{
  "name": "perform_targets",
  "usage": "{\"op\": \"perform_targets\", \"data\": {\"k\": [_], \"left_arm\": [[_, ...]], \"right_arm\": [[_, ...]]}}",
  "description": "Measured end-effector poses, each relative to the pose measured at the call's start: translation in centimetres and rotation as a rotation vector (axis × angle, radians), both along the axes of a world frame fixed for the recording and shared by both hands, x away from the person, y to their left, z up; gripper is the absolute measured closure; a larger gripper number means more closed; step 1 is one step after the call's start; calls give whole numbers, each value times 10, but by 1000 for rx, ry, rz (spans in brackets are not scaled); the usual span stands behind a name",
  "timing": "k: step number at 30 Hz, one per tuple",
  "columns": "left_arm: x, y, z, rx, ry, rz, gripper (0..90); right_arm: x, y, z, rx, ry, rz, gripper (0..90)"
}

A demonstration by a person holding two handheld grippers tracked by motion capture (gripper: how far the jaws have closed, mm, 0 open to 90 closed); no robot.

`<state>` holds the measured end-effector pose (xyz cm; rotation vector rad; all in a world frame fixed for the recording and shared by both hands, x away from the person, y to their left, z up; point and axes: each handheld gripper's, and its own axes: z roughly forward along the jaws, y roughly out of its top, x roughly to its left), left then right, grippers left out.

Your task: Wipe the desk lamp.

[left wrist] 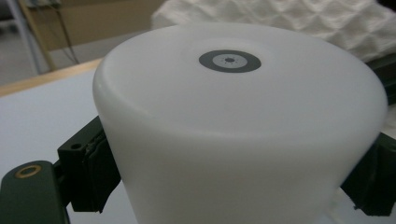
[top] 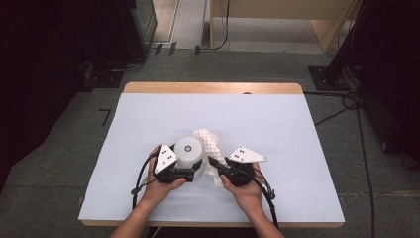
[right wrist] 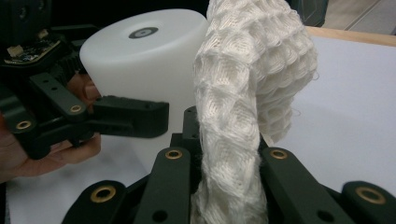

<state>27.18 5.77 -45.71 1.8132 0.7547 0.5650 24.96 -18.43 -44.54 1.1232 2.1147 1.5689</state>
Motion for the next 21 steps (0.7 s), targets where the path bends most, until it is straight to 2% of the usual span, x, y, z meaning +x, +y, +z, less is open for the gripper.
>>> {"op": "perform_targets", "data": {"k": [2, 5, 8, 11, 13, 15, 16, 18, 20, 21], "left_arm": [[2, 0, -4, 16, 3, 18, 88], [2, -3, -10, 63, 0, 25, 88], [0, -3, -11, 67, -10, 23, 88], [1, 0, -12, 44, 16, 36, 86], [0, 2, -11, 33, 12, 91, 60], [-5, 2, -8, -9, 8, 134, 32], [-8, 0, -8, -10, 10, 160, 33], [-12, -10, -12, 19, 18, 191, 33], [-14, -20, -15, 77, -9, 255, 28], [-13, -21, -15, 72, -5, 264, 28]], "right_arm": [[1, -2, 0, 5, 3, -11, 791], [2, -5, -2, 9, 6, -25, 790], [3, -8, -4, 6, 12, -31, 790], [3, -10, -5, 8, 21, -35, 790], [4, -9, -7, 4, 21, -35, 790], [4, -10, -7, 4, 22, -35, 790], [4, -10, -7, 2, 23, -35, 790], [4, -11, -8, 2, 27, -38, 789], [4, -10, -9, 4, 31, -39, 789], [4, -10, -10, 1, 30, -37, 789]]}}
